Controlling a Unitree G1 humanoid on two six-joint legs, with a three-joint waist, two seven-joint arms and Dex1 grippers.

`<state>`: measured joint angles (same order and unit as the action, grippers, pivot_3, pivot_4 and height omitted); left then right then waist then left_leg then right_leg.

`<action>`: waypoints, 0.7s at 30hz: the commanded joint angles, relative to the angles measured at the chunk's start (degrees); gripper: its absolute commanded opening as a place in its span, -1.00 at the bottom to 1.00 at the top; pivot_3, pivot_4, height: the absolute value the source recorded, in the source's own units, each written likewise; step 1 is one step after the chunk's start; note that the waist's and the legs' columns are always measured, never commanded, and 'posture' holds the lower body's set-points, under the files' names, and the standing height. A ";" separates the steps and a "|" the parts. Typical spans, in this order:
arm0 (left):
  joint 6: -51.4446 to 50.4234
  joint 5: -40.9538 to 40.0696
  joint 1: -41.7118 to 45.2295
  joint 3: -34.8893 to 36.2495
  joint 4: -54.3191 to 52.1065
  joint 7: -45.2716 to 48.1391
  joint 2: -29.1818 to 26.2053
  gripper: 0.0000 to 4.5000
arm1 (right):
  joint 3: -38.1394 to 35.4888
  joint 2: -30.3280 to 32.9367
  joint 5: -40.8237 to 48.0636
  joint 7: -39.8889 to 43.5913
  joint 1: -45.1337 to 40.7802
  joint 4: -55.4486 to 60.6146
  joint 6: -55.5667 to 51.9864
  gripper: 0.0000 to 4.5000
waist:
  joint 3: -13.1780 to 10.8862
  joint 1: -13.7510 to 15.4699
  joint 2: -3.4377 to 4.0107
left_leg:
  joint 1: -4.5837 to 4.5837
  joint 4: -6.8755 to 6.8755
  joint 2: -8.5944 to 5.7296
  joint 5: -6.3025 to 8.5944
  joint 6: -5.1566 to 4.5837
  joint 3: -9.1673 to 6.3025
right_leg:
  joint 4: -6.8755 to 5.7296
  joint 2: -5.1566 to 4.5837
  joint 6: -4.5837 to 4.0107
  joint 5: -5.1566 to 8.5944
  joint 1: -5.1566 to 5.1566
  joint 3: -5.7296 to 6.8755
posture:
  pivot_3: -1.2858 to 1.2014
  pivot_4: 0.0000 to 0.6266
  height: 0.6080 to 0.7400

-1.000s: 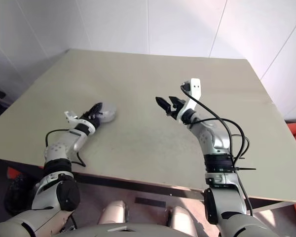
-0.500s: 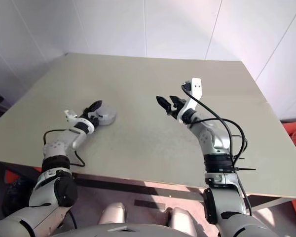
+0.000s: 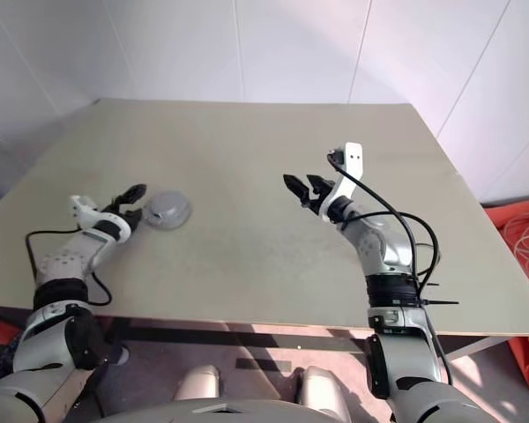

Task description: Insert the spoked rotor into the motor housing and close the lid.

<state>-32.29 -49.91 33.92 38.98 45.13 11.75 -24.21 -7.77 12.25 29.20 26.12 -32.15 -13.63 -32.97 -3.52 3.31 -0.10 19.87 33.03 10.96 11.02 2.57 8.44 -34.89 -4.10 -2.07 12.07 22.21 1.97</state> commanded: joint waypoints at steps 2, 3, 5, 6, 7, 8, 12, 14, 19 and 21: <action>3.58 3.01 0.35 0.12 2.33 0.34 -1.40 0.99 | -0.39 -0.02 -0.12 0.54 -2.10 0.36 0.60 0.78 | 0.00 0.46 0.00 | -0.02 0.01 -0.03 0.02 -0.03 0.00 | 0.03 -0.09 -0.06 -0.04 0.02 0.00 | 0.03 -1.00 1.00; 3.48 3.22 0.38 -0.30 2.14 0.88 -1.06 0.99 | -0.40 -0.03 -0.14 0.56 -2.14 0.31 0.58 0.78 | 0.00 0.58 -0.01 | -0.02 0.01 -0.02 0.03 -0.04 0.00 | 0.03 -0.11 -0.07 -0.04 0.02 -0.02 | 0.03 -1.00 1.00; 2.29 3.49 0.42 -1.61 0.90 2.36 0.10 0.99 | -0.38 -0.02 -0.17 0.65 -2.20 0.26 0.57 0.78 | 0.00 0.70 -0.01 | -0.02 0.01 -0.02 0.03 -0.05 0.01 | 0.03 -0.11 -0.08 -0.04 0.02 -0.01 | 0.03 -1.00 1.00; 1.52 3.75 0.34 -2.65 -0.23 3.51 0.73 0.99 | -0.38 0.00 -0.17 0.71 -2.21 0.27 0.56 0.78 | 0.00 0.77 0.00 | -0.02 0.01 -0.02 0.03 -0.05 0.01 | 0.02 -0.11 -0.08 -0.04 0.04 0.00 | 0.03 -1.00 1.00; 0.59 4.19 0.14 -4.18 -1.97 5.07 1.38 0.99 | -0.36 0.10 -0.13 0.92 -2.16 0.41 0.59 0.78 | 0.00 0.89 -0.01 | -0.01 0.01 -0.02 0.03 -0.04 0.01 | 0.02 -0.10 -0.09 -0.04 0.04 0.01 | 0.03 -1.00 1.00; -0.13 4.71 -0.06 -5.55 -3.57 6.51 1.87 0.99 | -0.32 0.24 -0.08 1.28 -2.12 0.57 0.63 0.78 | 0.00 1.01 -0.01 | 0.01 0.01 0.00 0.03 -0.05 0.01 | 0.02 -0.11 -0.09 -0.04 0.06 0.01 | 0.03 -1.00 1.00; 3.40 9.33 -3.09 -15.37 -17.05 16.09 4.29 0.99 | 1.29 2.26 0.60 6.33 0.13 4.42 0.31 0.78 | -0.03 2.42 -0.05 | 0.17 0.02 0.02 0.04 -0.08 0.01 | 0.07 -0.22 -0.10 -0.04 0.14 0.01 | 0.03 -1.00 1.00; 1.57 8.40 -4.70 -18.55 -23.54 20.71 4.76 0.99 | 2.44 3.46 0.44 8.98 1.76 6.47 0.78 0.78 | -0.09 2.74 -0.16 | 0.28 0.03 0.06 0.07 -0.13 0.01 | 0.12 -0.23 -0.10 -0.04 0.15 0.06 | 0.03 -1.00 1.00; -3.49 6.51 -5.47 -23.06 -33.04 27.02 3.91 0.99 | 4.64 6.74 -1.17 14.78 6.85 10.07 4.48 0.78 | -0.10 3.09 -0.17 | 0.29 0.03 0.08 0.09 -0.16 0.03 | 0.11 -0.23 -0.09 -0.02 0.16 0.10 | 0.03 -1.00 1.00; -3.43 8.10 -5.26 -25.13 -34.12 28.32 3.34 0.99 | 5.24 8.36 -0.93 17.41 8.76 11.20 4.28 0.78 | -0.10 2.78 -0.16 | 0.20 0.03 0.07 0.09 -0.16 0.06 | 0.08 -0.23 -0.08 -0.02 0.13 0.04 | 0.03 -1.00 1.00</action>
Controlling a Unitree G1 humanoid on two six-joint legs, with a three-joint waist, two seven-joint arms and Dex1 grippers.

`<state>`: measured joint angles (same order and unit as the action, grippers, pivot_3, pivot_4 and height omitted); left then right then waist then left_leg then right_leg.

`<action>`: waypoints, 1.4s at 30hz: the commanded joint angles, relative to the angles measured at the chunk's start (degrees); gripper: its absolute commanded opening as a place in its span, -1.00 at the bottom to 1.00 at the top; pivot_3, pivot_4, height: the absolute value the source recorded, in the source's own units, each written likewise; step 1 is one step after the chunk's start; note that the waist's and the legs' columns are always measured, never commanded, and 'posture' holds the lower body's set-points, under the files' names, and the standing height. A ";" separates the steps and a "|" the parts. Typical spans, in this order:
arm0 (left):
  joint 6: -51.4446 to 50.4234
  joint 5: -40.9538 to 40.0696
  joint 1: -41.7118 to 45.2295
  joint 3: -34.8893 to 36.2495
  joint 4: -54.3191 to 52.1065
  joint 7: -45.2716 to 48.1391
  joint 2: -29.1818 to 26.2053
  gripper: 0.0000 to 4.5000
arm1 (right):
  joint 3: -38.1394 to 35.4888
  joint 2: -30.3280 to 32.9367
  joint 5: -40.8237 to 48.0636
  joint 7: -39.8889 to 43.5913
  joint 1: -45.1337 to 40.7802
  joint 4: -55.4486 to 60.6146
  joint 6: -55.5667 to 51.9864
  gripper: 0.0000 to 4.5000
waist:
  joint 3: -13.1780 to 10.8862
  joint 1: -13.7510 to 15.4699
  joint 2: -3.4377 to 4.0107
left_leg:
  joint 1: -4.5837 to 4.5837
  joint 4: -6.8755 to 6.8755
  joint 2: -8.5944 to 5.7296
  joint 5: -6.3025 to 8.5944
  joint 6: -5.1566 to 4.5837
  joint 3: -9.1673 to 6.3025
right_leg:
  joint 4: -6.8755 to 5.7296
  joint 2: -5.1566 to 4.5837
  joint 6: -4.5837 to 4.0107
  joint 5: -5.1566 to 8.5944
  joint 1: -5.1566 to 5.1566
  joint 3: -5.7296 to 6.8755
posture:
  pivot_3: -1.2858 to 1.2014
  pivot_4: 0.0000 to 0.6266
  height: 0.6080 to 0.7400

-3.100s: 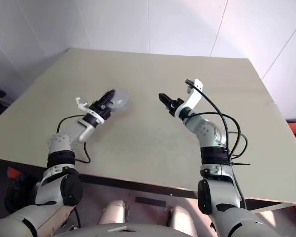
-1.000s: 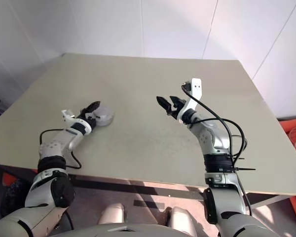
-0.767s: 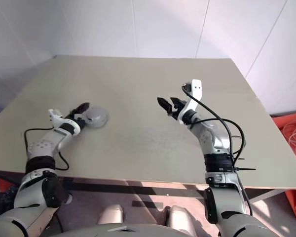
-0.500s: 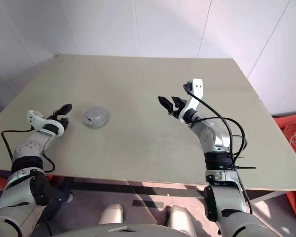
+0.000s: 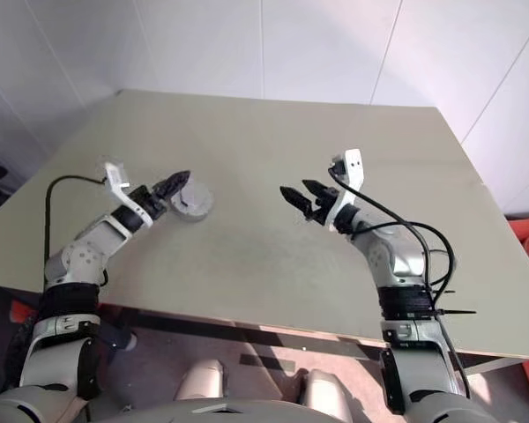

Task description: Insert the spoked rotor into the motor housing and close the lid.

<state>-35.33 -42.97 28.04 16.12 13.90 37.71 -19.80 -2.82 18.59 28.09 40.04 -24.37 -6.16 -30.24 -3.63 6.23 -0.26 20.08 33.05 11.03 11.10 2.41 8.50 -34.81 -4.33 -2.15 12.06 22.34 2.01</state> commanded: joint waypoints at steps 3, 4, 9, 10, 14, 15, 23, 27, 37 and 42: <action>0.87 3.22 0.60 -4.31 -3.24 3.53 -1.31 0.99 | 0.52 3.80 -0.89 4.93 2.66 3.61 2.50 0.78 | 0.00 -0.59 0.00 | -0.07 0.00 0.00 -0.02 0.03 0.00 | -0.02 0.01 0.01 0.00 -0.05 -0.01 | 0.03 -1.00 1.00; 2.09 4.54 0.53 -5.16 -3.10 3.49 -1.10 0.99 | 0.55 4.57 -1.49 5.40 3.24 3.35 3.04 0.78 | 0.00 -0.74 0.00 | -0.06 0.00 0.00 -0.03 0.03 0.00 | -0.04 0.02 0.01 0.00 -0.05 -0.03 | 0.03 -1.00 1.00; 3.44 5.40 0.28 -6.14 -2.45 4.85 0.58 0.99 | -0.38 6.40 -2.57 6.29 4.80 3.04 4.44 0.78 | 0.00 -0.72 0.00 | -0.04 0.00 -0.01 -0.04 0.03 0.00 | -0.03 0.05 0.01 0.00 -0.01 -0.04 | 0.03 -1.00 1.00; 3.67 5.53 0.10 -6.33 -2.56 4.95 0.98 0.99 | -0.63 6.62 -2.45 6.51 5.10 3.24 4.42 0.78 | 0.00 -0.69 0.00 | -0.03 0.00 -0.01 -0.03 0.02 0.00 | -0.02 0.04 0.01 0.00 0.01 -0.04 | 0.03 -1.00 1.00; 5.71 7.15 -0.77 -7.42 -1.53 6.20 1.95 0.99 | -1.36 7.44 -1.98 7.40 6.63 5.05 4.66 0.78 | 0.00 -0.64 0.00 | 0.00 0.01 -0.01 0.00 -0.04 0.00 | 0.01 0.04 0.00 0.00 0.01 -0.04 | 0.03 -1.00 1.00; 6.41 7.92 -1.18 -8.01 -1.20 6.79 1.92 0.99 | -1.42 7.77 -1.98 7.82 7.27 5.87 5.10 0.78 | 0.00 -0.63 0.00 | 0.00 0.01 -0.01 0.01 -0.06 0.00 | 0.02 0.04 0.00 0.00 0.01 -0.04 | 0.03 -1.00 1.00; -1.05 4.82 -2.78 -9.76 -2.29 16.95 -2.02 0.99 | -3.20 11.77 3.13 14.14 12.27 12.23 2.25 0.78 | 0.00 -0.67 0.01 | -0.05 0.01 0.02 0.12 -0.26 0.01 | 0.02 0.04 0.01 0.01 0.00 -0.05 | 0.03 -1.00 1.00; -4.66 3.64 -2.44 -10.81 -2.63 21.92 -4.44 0.99 | -3.63 13.57 4.58 15.80 13.62 13.95 1.66 0.78 | 0.01 -0.58 0.02 | -0.09 0.02 0.00 0.15 -0.30 0.01 | 0.02 0.03 0.01 0.01 -0.03 -0.05 | 0.03 -1.00 1.00; 5.23 12.44 1.03 -14.80 2.22 16.96 2.47 0.02 | -1.59 9.35 0.18 7.32 11.24 12.18 3.87 -0.40 | 0.01 -0.51 0.03 | -0.06 0.02 -0.02 0.12 -0.35 0.02 | 0.03 0.01 0.00 0.01 -0.07 -0.06 | 0.03 -1.00 1.00; 14.77 18.21 2.35 -15.05 4.01 8.81 8.48 0.02 | -0.26 6.15 -0.15 6.32 10.89 12.04 4.42 -0.40 | 0.01 -0.57 0.03 | -0.01 0.02 0.00 0.07 -0.27 0.01 | 0.04 0.01 0.01 0.01 -0.03 -0.04 | 0.03 -1.00 1.00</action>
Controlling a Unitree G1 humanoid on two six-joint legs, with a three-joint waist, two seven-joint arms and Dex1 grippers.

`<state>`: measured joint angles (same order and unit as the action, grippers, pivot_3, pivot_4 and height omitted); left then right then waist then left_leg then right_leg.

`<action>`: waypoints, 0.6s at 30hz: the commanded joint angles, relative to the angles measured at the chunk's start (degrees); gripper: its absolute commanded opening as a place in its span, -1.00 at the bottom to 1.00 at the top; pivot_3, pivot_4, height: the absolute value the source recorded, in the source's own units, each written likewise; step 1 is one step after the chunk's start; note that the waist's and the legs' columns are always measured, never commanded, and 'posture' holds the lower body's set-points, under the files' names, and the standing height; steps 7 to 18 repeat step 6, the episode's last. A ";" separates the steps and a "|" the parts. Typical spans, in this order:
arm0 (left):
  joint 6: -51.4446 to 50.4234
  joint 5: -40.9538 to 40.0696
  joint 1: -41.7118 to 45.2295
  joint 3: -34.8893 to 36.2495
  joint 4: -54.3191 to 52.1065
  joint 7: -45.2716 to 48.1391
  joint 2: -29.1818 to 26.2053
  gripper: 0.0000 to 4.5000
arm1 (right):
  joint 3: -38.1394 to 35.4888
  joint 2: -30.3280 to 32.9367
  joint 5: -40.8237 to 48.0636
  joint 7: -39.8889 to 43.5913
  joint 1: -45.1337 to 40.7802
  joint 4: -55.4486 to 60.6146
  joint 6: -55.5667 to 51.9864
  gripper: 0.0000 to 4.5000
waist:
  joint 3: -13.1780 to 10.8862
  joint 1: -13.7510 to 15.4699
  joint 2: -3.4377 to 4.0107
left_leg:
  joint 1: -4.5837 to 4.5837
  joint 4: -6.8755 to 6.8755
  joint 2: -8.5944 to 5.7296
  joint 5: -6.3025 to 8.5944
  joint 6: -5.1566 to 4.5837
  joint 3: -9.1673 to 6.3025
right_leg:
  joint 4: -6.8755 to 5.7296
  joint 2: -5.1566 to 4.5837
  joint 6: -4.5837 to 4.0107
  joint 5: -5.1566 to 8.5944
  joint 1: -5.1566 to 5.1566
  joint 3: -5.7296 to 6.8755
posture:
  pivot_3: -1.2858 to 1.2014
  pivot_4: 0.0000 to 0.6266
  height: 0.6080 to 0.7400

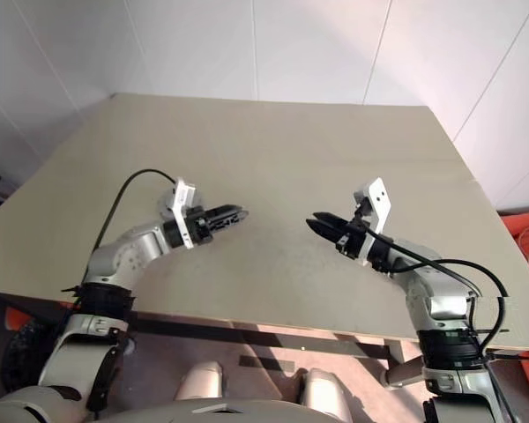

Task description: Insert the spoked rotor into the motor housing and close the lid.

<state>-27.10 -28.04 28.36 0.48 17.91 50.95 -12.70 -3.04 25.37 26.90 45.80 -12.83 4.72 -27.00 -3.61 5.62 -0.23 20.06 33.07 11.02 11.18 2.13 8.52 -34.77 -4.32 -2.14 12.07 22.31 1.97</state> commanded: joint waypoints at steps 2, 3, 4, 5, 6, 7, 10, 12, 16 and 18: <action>11.02 7.53 2.54 -0.20 1.75 -9.21 2.79 0.02 | -0.57 -1.10 2.73 1.28 -0.84 1.23 -0.08 -0.40 | 0.00 0.03 0.00 | 0.03 0.00 0.00 0.00 0.00 0.00 | 0.03 0.00 0.00 0.00 0.00 0.00 | 0.03 -1.00 1.00; 12.56 9.24 2.69 -0.55 2.45 -11.24 3.28 0.02 | -0.70 -1.16 3.14 1.50 -0.99 1.12 -0.54 -0.40 | 0.00 0.02 0.00 | 0.03 0.00 -0.01 0.00 -0.01 0.00 | 0.04 0.00 0.01 0.00 0.00 0.00 | 0.03 -1.00 1.00; 14.17 10.69 2.74 -0.78 2.98 -13.09 3.81 0.02 | -0.63 -1.07 3.09 1.72 -1.20 0.91 -0.46 -0.40 | 0.00 0.01 0.00 | 0.03 0.00 -0.01 0.01 -0.01 0.00 | 0.05 0.00 0.01 0.00 -0.01 0.00 | 0.03 -1.00 1.00; 15.22 11.79 2.73 -0.94 3.32 -14.49 4.20 0.02 | -0.56 -0.99 2.57 1.55 -1.47 0.46 0.00 -0.40 | 0.00 0.01 0.00 | 0.03 0.00 -0.01 0.01 -0.02 0.00 | 0.06 0.00 0.02 0.00 -0.01 0.00 | 0.03 -1.00 1.00; 15.84 12.71 2.75 -1.05 3.66 -15.81 4.50 0.02 | -0.54 -1.02 1.85 1.14 -1.80 -0.21 0.67 -0.40 | 0.00 0.01 0.00 | 0.04 0.00 -0.02 0.01 -0.02 -0.01 | 0.06 0.00 0.02 0.00 -0.01 0.00 | 0.03 -1.00 1.00; 15.84 12.71 2.75 -1.05 3.66 -15.81 4.50 0.02 | -0.54 -1.02 1.85 1.14 -1.80 -0.21 0.67 -0.40 | 0.00 0.01 0.00 | 0.04 0.00 -0.02 0.01 -0.02 -0.01 | 0.06 0.00 0.02 0.00 -0.01 0.00 | 0.03 -1.00 1.00; 15.84 12.71 2.75 -1.05 3.66 -15.81 4.50 0.02 | -0.54 -1.02 1.85 1.14 -1.80 -0.21 0.67 -0.40 | 0.00 0.01 0.00 | 0.04 0.00 -0.02 0.01 -0.02 -0.01 | 0.06 0.00 0.02 0.00 -0.01 0.00 | 0.03 -1.00 1.00; 15.84 12.71 2.75 -1.05 3.66 -15.81 4.50 0.02 | -0.54 -1.02 1.85 1.14 -1.80 -0.21 0.67 -0.40 | 0.00 0.01 0.00 | 0.04 0.00 -0.02 0.01 -0.02 -0.01 | 0.06 0.00 0.02 0.00 -0.01 0.00 | 0.03 -1.00 1.00; 15.84 12.71 2.75 -1.05 3.66 -15.81 4.50 0.02 | -0.54 -1.02 1.85 1.14 -1.80 -0.21 0.67 -0.40 | 0.00 0.01 0.00 | 0.04 0.00 -0.02 0.01 -0.02 -0.01 | 0.06 0.00 0.02 0.00 -0.01 0.00 | 0.03 -1.00 1.00; 15.84 12.71 2.75 -1.05 3.66 -15.81 4.50 0.02 | -0.54 -1.02 1.85 1.14 -1.80 -0.21 0.67 -0.40 | 0.00 0.01 0.00 | 0.04 0.00 -0.02 0.01 -0.02 -0.01 | 0.06 0.00 0.02 0.00 -0.01 0.00 | 0.03 -1.00 1.00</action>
